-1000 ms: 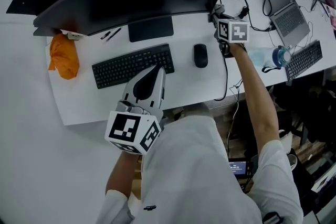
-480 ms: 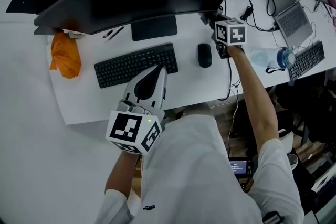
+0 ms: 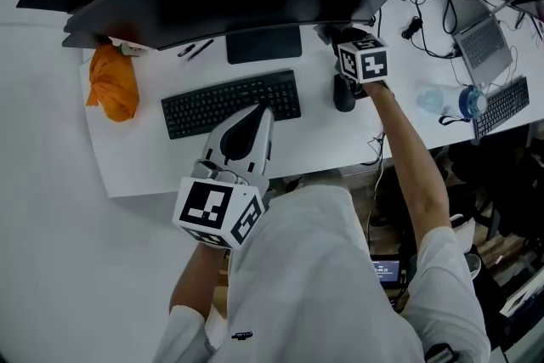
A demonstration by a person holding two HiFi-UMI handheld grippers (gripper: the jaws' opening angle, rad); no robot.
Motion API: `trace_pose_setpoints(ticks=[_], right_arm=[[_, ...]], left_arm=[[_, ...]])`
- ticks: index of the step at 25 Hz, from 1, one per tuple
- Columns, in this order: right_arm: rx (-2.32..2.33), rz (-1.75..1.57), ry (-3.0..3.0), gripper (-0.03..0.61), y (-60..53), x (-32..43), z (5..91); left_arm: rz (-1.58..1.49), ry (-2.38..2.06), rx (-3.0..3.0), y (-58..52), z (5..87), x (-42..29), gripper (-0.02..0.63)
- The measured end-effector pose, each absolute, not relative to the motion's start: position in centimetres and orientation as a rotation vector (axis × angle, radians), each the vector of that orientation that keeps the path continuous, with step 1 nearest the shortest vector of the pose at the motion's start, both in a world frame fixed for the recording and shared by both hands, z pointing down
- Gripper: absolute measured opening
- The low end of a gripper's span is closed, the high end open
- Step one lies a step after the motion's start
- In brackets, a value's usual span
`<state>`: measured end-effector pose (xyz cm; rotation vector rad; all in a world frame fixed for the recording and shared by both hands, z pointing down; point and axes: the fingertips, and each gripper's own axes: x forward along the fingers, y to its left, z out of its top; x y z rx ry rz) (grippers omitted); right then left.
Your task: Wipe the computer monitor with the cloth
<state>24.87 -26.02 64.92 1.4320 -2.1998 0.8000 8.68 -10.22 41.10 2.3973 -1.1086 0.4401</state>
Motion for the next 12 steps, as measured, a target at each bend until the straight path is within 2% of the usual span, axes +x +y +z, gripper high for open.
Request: trace_pose_setpoints(ticks=[12], right_arm=[[1.376, 0.732, -2.195, 0.025, -26.6, 19.8, 64.6]], left_arm=[[0.41, -1.133, 2.378, -11.0, 40.8, 4.6, 0.014]])
